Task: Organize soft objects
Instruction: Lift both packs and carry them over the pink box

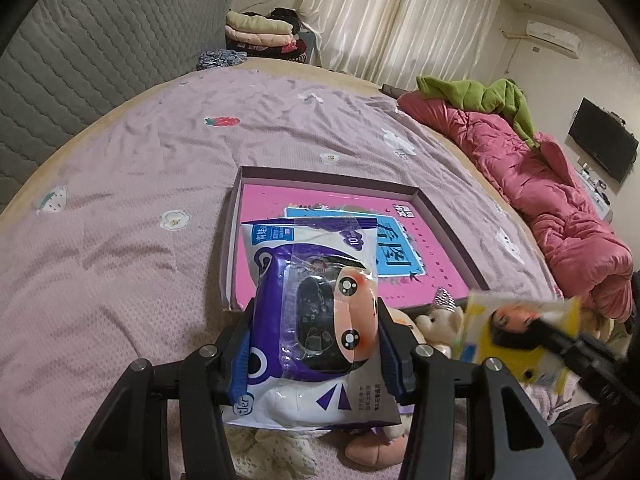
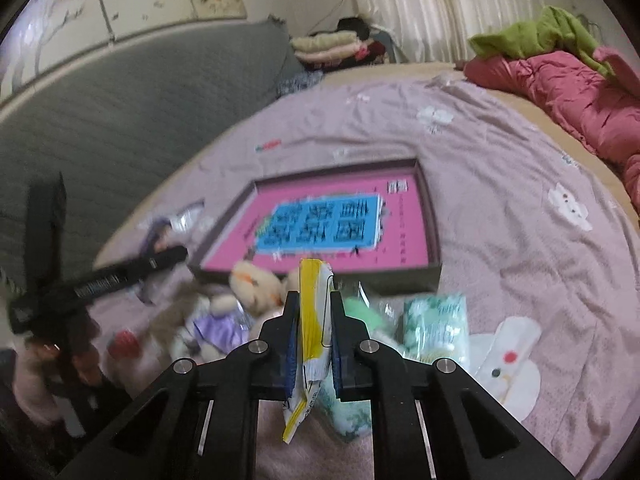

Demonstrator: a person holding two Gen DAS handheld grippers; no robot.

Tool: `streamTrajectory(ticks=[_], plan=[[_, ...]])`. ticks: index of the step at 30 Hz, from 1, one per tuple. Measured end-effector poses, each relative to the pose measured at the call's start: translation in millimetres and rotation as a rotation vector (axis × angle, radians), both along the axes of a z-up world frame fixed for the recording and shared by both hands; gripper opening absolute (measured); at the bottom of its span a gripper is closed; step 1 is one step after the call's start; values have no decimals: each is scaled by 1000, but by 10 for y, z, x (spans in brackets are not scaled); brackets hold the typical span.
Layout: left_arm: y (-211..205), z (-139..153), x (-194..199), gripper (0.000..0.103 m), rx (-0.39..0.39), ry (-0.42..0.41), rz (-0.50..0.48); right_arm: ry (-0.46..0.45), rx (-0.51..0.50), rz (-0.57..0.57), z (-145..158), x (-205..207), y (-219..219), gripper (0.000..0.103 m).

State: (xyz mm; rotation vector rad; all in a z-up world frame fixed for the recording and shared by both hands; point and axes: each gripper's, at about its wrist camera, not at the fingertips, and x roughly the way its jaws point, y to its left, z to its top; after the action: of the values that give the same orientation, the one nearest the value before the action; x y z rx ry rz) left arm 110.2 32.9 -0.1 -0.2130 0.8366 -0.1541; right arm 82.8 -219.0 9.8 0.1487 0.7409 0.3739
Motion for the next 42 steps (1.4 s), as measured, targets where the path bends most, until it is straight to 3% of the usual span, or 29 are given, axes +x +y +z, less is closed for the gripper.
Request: streamTrajectory(ticks=[15, 23, 30, 34, 42], plan=[[-46, -51, 365, 52, 14, -10, 11, -79, 57, -73, 184, 580, -72, 13], [-42, -154, 570, 52, 21, 22, 16, 4, 144, -79, -36, 960, -91, 13], [-4, -296, 710, 52, 28, 65, 24, 129, 251, -49, -344, 1255, -64, 13], [-18, -385, 774, 52, 41, 86, 23, 191, 252, -66, -485, 1378, -102, 14], [-37, -479, 847, 52, 48, 112, 18, 269, 203, -148, -691, 1442, -265, 25]])
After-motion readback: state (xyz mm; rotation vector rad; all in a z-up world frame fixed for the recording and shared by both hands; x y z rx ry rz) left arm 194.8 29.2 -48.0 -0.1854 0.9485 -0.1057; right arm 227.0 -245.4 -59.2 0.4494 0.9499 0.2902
